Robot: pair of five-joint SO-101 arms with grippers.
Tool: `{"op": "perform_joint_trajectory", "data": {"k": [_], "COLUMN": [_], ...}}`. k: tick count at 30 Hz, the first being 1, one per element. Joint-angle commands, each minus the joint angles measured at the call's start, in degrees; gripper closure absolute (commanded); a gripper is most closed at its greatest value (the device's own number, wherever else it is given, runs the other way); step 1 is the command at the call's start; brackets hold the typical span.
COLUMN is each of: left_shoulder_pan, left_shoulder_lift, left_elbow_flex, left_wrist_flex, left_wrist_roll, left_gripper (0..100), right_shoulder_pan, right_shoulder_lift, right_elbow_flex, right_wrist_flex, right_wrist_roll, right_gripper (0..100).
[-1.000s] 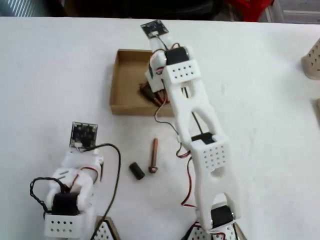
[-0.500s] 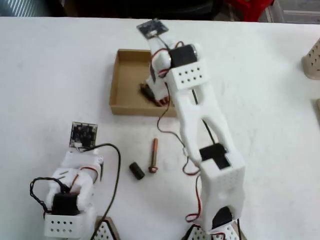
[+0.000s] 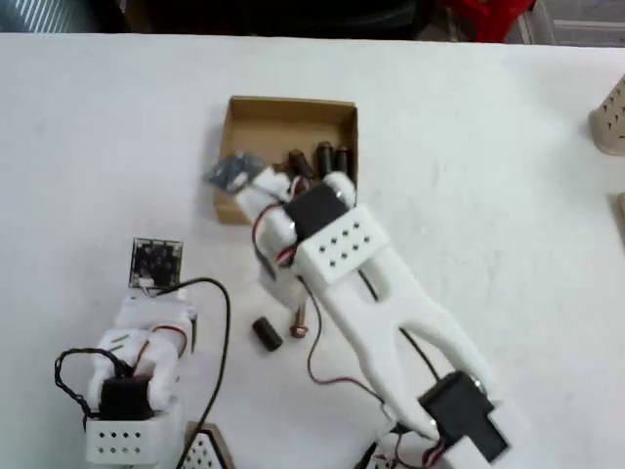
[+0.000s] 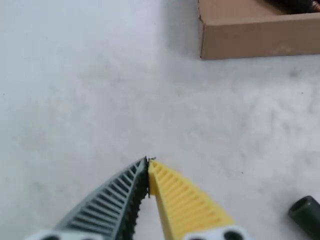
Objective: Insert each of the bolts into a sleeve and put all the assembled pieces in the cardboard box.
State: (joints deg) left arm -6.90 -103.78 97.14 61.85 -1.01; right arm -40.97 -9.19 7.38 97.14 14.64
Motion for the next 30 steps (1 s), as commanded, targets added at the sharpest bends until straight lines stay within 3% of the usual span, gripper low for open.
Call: {"op": "perform_joint_trajectory", "data": {"k": [1,5,11,14,22,30], "left_shoulder_pan": [-0.6,-0.6,-0.6,-0.6,-1.2,-18.4], "left_shoulder_lift": [-0.9,-0.9,-0.9,-0.9,-0.9,-0.8], "left_elbow_flex": [-0.1,-0.1,-0.1,-0.1,-0.1,-0.1], "left_wrist_flex": [-1.4,-1.4,-1.4,-1.4,-1.8,-2.9], "left_wrist_roll": [-0.4,-0.4,-0.4,-0.4,-0.4,0.1], "left_gripper": [98,98,98,98,98,98], "right_shoulder_pan": [-4.0,-6.8,-7.9,-7.9,-12.3,-12.4], "right_shoulder_lift": [-5.8,-9.5,-10.6,-10.6,-10.6,-10.6], "right_elbow_flex": [8.4,17.1,25.0,28.5,35.1,36.8], "right_wrist_flex": [-5.5,-13.6,-23.6,-28.8,-37.8,-41.3], "right_wrist_roll": [0.1,-6.0,-6.8,-10.8,-18.3,-18.9], "right_gripper": [98.1,98.1,98.1,97.8,76.5,75.2]}}
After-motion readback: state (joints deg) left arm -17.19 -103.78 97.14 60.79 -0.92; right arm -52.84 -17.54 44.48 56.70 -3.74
